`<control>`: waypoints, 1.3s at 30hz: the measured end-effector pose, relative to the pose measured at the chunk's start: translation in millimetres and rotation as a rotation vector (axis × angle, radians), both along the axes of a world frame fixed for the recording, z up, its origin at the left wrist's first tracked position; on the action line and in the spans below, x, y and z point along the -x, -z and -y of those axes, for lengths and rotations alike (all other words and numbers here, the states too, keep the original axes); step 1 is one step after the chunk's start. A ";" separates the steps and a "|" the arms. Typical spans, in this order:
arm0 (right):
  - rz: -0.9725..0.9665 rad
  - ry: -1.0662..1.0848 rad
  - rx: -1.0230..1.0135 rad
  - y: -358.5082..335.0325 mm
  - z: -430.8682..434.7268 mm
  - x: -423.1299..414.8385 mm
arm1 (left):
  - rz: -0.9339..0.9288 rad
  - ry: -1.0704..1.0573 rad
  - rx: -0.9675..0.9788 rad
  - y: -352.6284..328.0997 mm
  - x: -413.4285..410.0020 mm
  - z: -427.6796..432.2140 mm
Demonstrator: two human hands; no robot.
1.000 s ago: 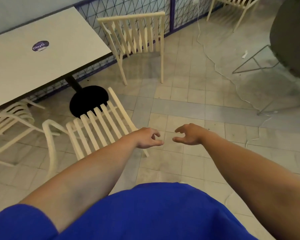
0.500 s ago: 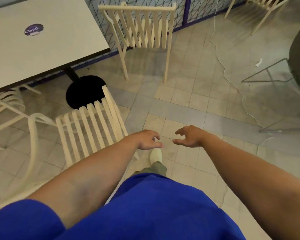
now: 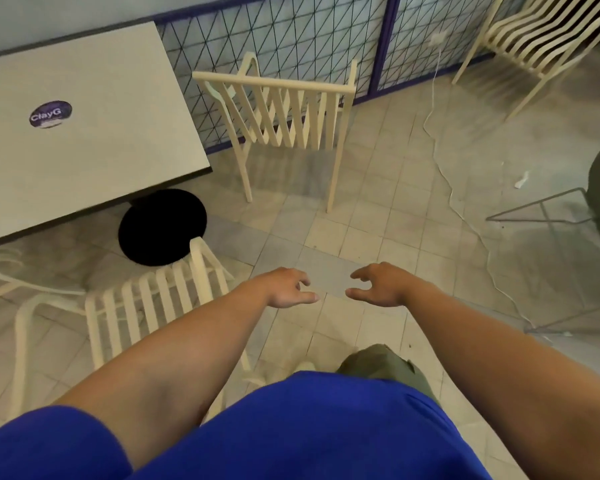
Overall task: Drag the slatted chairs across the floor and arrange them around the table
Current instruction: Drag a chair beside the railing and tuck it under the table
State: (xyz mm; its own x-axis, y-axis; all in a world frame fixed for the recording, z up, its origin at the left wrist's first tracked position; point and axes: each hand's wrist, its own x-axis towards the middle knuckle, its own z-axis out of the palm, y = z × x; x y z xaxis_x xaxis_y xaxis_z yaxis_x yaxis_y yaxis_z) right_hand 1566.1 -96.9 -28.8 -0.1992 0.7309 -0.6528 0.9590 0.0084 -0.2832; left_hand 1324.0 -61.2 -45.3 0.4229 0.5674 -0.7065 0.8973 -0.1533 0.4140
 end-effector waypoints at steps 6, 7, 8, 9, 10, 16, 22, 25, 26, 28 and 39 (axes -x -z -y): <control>-0.031 -0.048 -0.003 11.3 -95.5 -23.2 | -0.046 -0.050 -0.007 3.5 -21.8 -85.7; -0.042 -0.055 0.002 13.1 -112.8 -28.2 | -0.058 -0.059 -0.011 3.8 -24.8 -100.3; -0.051 -0.061 0.004 15.0 -132.0 -33.5 | -0.065 -0.076 -0.017 4.5 -28.6 -116.1; -0.060 -0.074 0.004 15.6 -150.9 -38.7 | -0.071 -0.090 -0.024 4.9 -32.0 -131.1; -0.063 -0.083 0.005 14.4 -169.9 -43.7 | -0.078 -0.106 -0.026 3.0 -35.7 -145.8; -0.081 -0.159 0.013 6.1 -264.8 -61.8 | -0.068 -0.233 -0.028 -13.2 -47.6 -221.1; -0.118 -0.175 -0.019 -3.2 -352.8 -51.0 | -0.081 -0.248 -0.055 -30.6 -24.3 -312.6; -0.123 -0.147 -0.057 3.2 -402.8 -39.4 | -0.084 -0.240 -0.094 -29.0 -2.0 -373.2; -0.123 -0.129 -0.073 4.0 -418.1 -34.9 | -0.087 -0.226 -0.113 -28.6 5.1 -393.5; -0.137 -0.077 -0.106 5.0 -451.3 -22.3 | -0.088 -0.194 -0.156 -28.0 19.7 -440.3; -0.107 0.104 -0.269 2.8 -589.6 54.7 | -0.040 -0.005 -0.308 -24.0 72.7 -642.0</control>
